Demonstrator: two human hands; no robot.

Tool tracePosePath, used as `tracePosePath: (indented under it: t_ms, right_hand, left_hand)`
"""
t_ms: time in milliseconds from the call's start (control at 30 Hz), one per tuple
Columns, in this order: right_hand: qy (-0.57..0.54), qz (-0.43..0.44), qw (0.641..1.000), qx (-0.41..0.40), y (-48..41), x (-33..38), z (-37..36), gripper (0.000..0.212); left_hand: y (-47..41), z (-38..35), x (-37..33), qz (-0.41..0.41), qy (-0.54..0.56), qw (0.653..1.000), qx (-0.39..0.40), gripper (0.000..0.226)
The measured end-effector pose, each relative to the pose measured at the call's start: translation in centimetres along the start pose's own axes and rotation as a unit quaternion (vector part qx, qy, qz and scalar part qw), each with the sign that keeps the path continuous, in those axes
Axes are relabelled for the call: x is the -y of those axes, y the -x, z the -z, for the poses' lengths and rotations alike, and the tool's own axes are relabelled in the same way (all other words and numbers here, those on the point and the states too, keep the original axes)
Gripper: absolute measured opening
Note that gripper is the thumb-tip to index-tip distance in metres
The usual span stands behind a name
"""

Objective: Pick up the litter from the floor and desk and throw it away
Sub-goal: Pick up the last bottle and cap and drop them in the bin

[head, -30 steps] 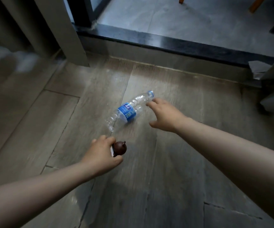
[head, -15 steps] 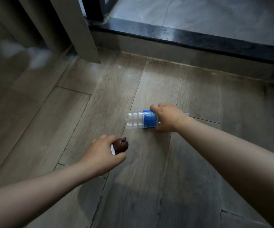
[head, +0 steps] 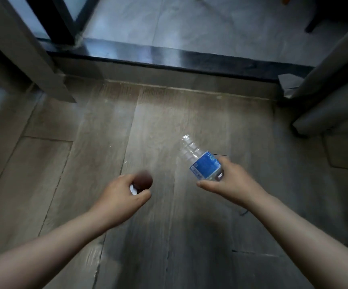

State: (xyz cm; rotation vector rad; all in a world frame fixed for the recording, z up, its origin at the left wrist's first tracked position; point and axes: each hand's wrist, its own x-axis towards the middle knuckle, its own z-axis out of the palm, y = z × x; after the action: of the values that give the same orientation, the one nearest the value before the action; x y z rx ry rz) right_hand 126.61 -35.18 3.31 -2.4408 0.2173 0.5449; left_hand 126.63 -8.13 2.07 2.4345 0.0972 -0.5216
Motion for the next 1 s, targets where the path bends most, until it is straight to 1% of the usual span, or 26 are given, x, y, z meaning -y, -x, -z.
tracePosePath:
  t_ms: [67,167,300,467,600,767,800,900,1000]
  right_hand:
    - [-0.054,-0.066,0.996,-0.021,2.9,-1.0,1.9,0.051]
    - [-0.121,-0.146,0.981,-0.041,8.1,-1.3,5.1,0.045]
    - [-0.175,-0.209,0.960,-0.064,15.5,0.6,10.6,0.045]
    - [-0.250,-0.281,0.919,-0.114,24.6,5.0,18.5,0.047]
    - [-0.285,-0.312,0.894,-0.150,31.9,9.7,25.4,0.049]
    - [-0.313,-0.326,0.868,-0.207,41.1,16.3,34.9,0.049]
    - [-0.318,-0.325,0.861,-0.227,42.9,17.5,36.6,0.048]
    - [-0.328,-0.325,0.842,-0.278,48.6,21.5,40.4,0.045]
    - [-0.350,-0.328,0.809,-0.340,54.1,25.6,42.4,0.043]
  left_hand:
    - [0.9,0.7,-3.2,0.010,-0.002,1.000,0.014,0.016]
    - [3.3,2.4,-8.5,0.006,0.000,0.999,0.053,0.014]
    - [7.8,6.0,-16.1,-0.004,0.008,0.996,0.091,0.015]
    - [14.2,11.7,-26.7,-0.021,0.006,0.992,0.126,0.012]
    - [19.8,17.5,-35.2,-0.047,-0.001,0.988,0.149,0.010]
    - [26.6,25.3,-44.8,-0.087,0.010,0.980,0.179,0.013]
    - [27.8,26.8,-46.5,-0.101,0.015,0.978,0.183,0.015]
    - [31.8,31.2,-50.9,-0.139,0.025,0.969,0.200,0.032]
    - [36.3,34.9,-53.9,-0.199,0.028,0.954,0.221,0.033]
